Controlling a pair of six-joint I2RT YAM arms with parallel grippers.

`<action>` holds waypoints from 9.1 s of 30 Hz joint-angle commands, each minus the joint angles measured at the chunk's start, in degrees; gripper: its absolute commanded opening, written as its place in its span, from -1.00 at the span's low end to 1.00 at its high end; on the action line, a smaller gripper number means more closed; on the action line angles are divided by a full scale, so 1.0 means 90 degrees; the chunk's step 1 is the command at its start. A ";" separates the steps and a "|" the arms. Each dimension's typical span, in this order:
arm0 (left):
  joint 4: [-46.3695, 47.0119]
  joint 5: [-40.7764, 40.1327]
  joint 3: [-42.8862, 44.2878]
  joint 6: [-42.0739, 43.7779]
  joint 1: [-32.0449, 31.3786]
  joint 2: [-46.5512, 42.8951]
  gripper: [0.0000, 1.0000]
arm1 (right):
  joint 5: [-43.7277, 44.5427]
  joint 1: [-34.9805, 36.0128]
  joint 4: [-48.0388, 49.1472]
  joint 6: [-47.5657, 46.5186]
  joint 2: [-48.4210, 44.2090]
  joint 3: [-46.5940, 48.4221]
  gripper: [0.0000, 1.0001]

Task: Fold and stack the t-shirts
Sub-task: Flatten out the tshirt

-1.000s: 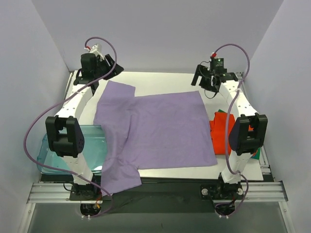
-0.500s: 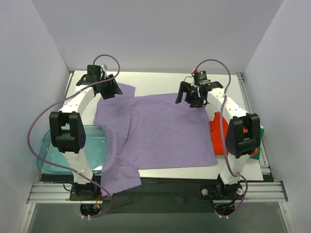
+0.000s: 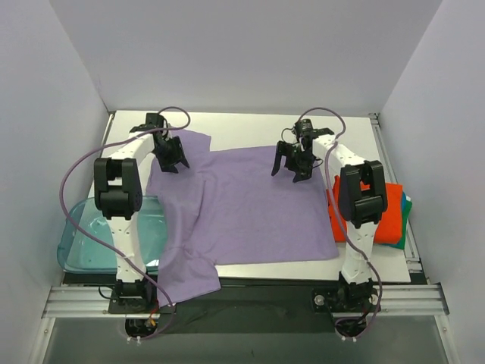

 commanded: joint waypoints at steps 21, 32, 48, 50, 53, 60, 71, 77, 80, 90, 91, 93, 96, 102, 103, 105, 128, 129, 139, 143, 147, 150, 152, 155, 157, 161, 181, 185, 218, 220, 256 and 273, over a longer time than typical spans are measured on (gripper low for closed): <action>-0.1615 -0.0132 0.4392 -0.0349 -0.0738 0.2843 0.24 | 0.0437 -0.1228 -0.1929 0.0196 0.1379 0.1607 0.69; -0.0599 0.0727 0.4549 -0.0447 -0.0826 0.3126 0.23 | 0.0838 -0.1744 -0.2437 0.0342 0.1809 0.2359 0.69; 0.1041 0.1275 0.4646 -0.0896 -0.0806 0.2278 0.25 | 0.0009 -0.1717 -0.2525 -0.0009 0.1741 0.3404 0.68; 0.1129 0.1265 0.4617 -0.0935 -0.0806 0.2025 0.25 | -0.0060 -0.1648 -0.2525 -0.0058 0.1605 0.3443 0.69; 0.1247 0.1187 0.4442 -0.0916 -0.0806 0.1654 0.25 | -0.0168 -0.1484 -0.2525 -0.0194 0.1419 0.3453 0.69; 0.0214 0.0523 0.4012 -0.0916 -0.0826 0.1212 0.26 | -0.0548 -0.1053 -0.2516 -0.0263 0.1174 0.3307 0.69; -0.0988 0.0268 0.3395 -0.0838 -0.0777 0.1651 0.27 | -0.0608 -0.0818 -0.2418 -0.0068 0.1730 0.2936 0.69; -0.1350 0.0249 0.3650 -0.0731 -0.0611 0.2198 0.27 | -0.0344 -0.1003 -0.2418 0.0156 0.2043 0.2916 0.68; -0.1428 0.0181 0.3757 -0.0740 -0.0514 0.2384 0.27 | -0.0246 -0.1130 -0.2437 0.0235 0.2180 0.2965 0.68; -0.0844 0.0570 0.4353 -0.0711 -0.0240 0.2872 0.27 | -0.0168 -0.1452 -0.2691 0.0440 0.2883 0.3882 0.66; -0.0621 0.0658 0.4431 -0.0711 -0.0249 0.2988 0.27 | -0.0168 -0.1472 -0.2740 0.0469 0.3009 0.3980 0.66; -0.0395 0.0961 0.4636 -0.0653 -0.0249 0.3116 0.27 | -0.0168 -0.1540 -0.2789 0.0508 0.3127 0.4281 0.65; 0.0054 0.1371 0.4812 -0.0662 -0.0249 0.3331 0.27 | -0.0168 -0.1580 -0.2847 0.0586 0.3303 0.4575 0.65; 0.0914 0.1860 0.4773 -0.0857 -0.0308 0.3244 0.27 | -0.0275 -0.1843 -0.2838 0.0733 0.3450 0.4878 0.64; 0.1108 0.1909 0.4754 -0.0896 -0.0318 0.3147 0.29 | -0.0343 -0.1863 -0.2828 0.0714 0.3469 0.5005 0.64; 0.1295 0.2007 0.4715 -0.1081 -0.0318 0.3039 0.29 | -0.0431 -0.1873 -0.2809 0.0655 0.3489 0.5123 0.64; -0.0247 0.0679 0.1621 -0.0692 -0.0513 0.0480 0.29 | -0.1359 -0.0751 -0.1949 -0.0223 0.1429 0.3240 0.65; -0.0363 0.0659 0.1493 -0.0662 -0.0503 0.0432 0.29 | -0.1388 -0.0692 -0.1949 -0.0243 0.1360 0.3103 0.65; -0.0842 0.0328 0.0983 -0.0243 -0.0494 0.0636 0.31 | -0.1155 -0.0486 -0.1920 -0.0273 0.1398 0.2115 0.65; -0.1194 -0.0033 0.1228 -0.0028 -0.0494 0.0841 0.31 | -0.0998 -0.0535 -0.1939 -0.0136 0.1623 0.2096 0.65; -0.1398 -0.0307 0.1636 0.0138 -0.0474 0.1104 0.32 | -0.0716 -0.0681 -0.2124 -0.0048 0.1857 0.2183 0.64; -0.1672 -0.0463 0.2212 0.0265 -0.0474 0.1456 0.32 | -0.0579 -0.0798 -0.2387 -0.0009 0.2120 0.2465 0.64; -0.1741 -0.0493 0.2496 0.0305 -0.0474 0.1709 0.32 | -0.0510 -0.0905 -0.2486 0.0020 0.2228 0.2603 0.63; -0.1995 -0.0561 0.3267 0.0343 -0.0464 0.2167 0.32 | -0.0393 -0.1023 -0.2691 0.0059 0.2482 0.2915 0.62; -0.2180 -0.0542 0.3900 0.0373 -0.0484 0.2422 0.32 | -0.0431 -0.1120 -0.2759 0.0069 0.2580 0.3178 0.62; -0.2064 -0.0221 0.4635 0.0412 -0.0474 0.2988 0.32 | -0.0451 -0.1189 -0.3012 0.0157 0.2960 0.3871 0.61; 0.0172 0.1099 0.3956 0.0041 -0.0582 0.1907 0.33 | -0.1622 -0.1395 -0.2517 0.0226 0.2806 0.4588 0.61; 0.0105 0.0641 0.3222 -0.0095 -0.0630 0.1067 0.33 | -0.1682 -0.1248 -0.2408 0.0021 0.2240 0.4118 0.61; -0.0931 0.0317 0.4026 0.0041 -0.0591 0.2705 0.33 | -0.0597 -0.0935 -0.2857 0.0312 0.2882 0.3880 0.61; -0.0882 0.0453 0.4439 0.0031 -0.0582 0.3065 0.34 | -0.0656 -0.0993 -0.2896 0.0468 0.3135 0.4184 0.61; 0.1569 0.0288 -0.0363 -0.0739 -0.0748 -0.0516 0.34 | -0.1391 -0.0720 -0.1129 0.0079 0.0755 0.1140 0.61; 0.0535 0.0171 0.1889 -0.0584 -0.0591 0.1581 0.34 | -0.0490 -0.0750 -0.1734 0.0537 0.2237 0.2463 0.58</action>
